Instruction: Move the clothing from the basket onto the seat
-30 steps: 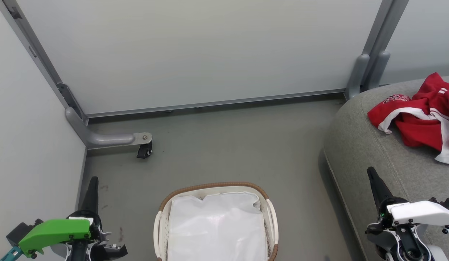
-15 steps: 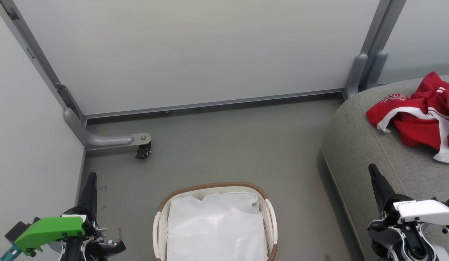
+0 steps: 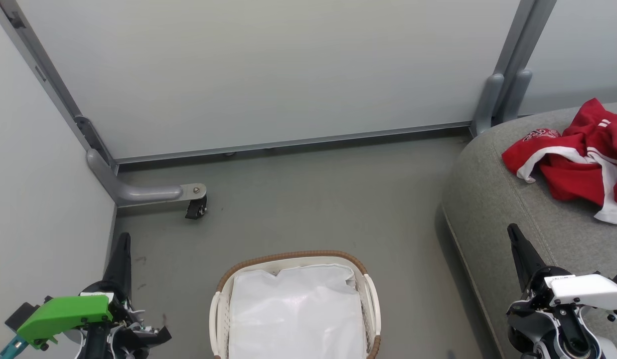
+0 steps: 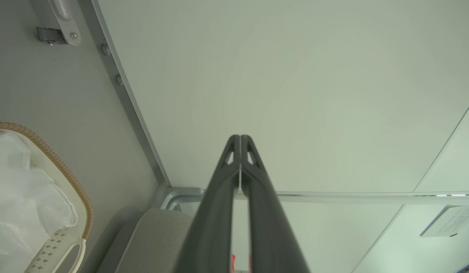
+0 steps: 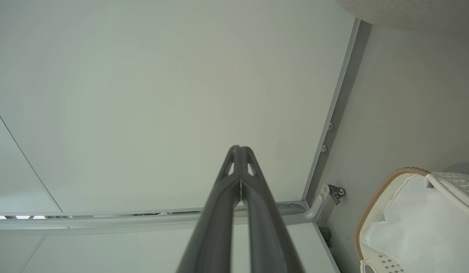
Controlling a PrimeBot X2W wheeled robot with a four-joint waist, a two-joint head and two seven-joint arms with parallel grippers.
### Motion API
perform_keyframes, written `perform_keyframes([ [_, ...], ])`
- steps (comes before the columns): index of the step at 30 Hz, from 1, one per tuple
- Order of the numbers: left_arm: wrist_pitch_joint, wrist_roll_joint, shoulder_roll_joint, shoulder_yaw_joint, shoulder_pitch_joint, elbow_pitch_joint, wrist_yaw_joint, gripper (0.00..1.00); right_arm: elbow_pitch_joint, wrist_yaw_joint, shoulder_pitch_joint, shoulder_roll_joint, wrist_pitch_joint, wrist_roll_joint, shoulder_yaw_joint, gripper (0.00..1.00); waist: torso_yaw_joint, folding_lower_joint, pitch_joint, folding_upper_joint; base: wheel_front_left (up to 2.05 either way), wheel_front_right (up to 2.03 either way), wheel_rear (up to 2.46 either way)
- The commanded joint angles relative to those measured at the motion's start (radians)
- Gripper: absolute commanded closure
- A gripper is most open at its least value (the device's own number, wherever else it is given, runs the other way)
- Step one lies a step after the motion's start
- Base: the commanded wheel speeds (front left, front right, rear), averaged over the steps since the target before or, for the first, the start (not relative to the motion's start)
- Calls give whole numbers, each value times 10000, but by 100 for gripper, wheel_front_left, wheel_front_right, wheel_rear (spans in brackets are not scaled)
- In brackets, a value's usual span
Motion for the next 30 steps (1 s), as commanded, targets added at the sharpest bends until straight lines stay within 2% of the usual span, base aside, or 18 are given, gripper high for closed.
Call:
perform_keyframes([
  [1,32,-33,58,24,-98,-21,-45,100,-41,-7,-86,-59,31,33,-23,100,1,0,0,0,0,0,0],
  [30,32,-34,58,23,-97,-22,-45,100,-40,-7,-86,-59,30,34,-21,100,1,0,0,0,0,0,0],
])
